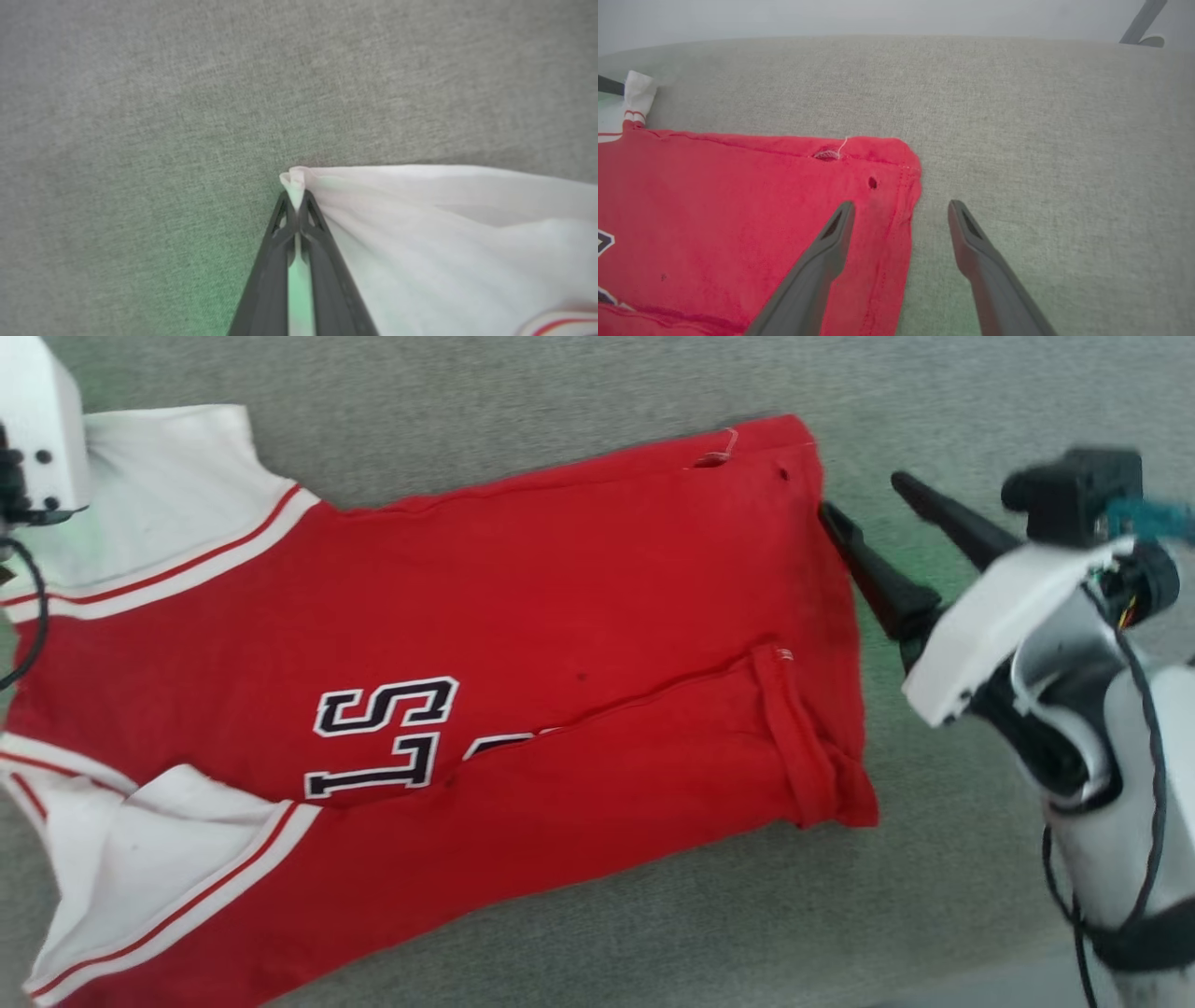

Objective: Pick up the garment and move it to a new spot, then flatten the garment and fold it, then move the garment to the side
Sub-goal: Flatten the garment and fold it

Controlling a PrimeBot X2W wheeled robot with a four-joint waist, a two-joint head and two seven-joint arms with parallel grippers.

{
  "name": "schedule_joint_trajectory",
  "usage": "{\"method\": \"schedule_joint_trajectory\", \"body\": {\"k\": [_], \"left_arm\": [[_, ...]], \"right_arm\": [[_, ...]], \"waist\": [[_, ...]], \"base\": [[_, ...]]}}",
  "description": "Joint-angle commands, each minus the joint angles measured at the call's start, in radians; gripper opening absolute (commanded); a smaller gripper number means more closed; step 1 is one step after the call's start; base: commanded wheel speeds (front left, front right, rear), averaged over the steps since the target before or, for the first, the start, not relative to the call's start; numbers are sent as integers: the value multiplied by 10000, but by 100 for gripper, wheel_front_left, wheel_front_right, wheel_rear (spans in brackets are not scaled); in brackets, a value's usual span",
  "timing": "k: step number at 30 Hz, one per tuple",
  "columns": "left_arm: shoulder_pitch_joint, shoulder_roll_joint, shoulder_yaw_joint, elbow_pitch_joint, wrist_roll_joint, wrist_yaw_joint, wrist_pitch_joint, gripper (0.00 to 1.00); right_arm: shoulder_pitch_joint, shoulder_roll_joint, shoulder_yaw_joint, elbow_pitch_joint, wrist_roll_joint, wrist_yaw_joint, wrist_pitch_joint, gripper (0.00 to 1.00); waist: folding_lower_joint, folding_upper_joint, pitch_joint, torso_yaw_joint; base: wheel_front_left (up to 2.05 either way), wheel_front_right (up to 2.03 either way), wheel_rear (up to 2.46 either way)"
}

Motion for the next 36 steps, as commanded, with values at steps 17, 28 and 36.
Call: {"method": "schedule_joint_trajectory", "body": {"k": [17, 28, 36], "left_arm": [[-366, -1574, -552, 861, 184, -713, -728, 0], [-634, -1856, -439, 859, 103, -1091, -1456, 0], [-333, -1568, -404, -96, -65, -948, -1199, 0]], "right_arm": [[-3123, -307, 1702, 3878, 547, 2, 4729, 100], [-3159, -1183, 1691, 3587, 1056, -1, 5140, 0], [-2331, -2040, 1177, 2049, 1402, -1, 5003, 0]], "waist": [[0, -1, 93, 1198], [0, -1, -420, 1833], [0, -1, -1139, 2329]], "base": [[0, 0, 0], [0, 0, 0], [0, 0, 0]]}}
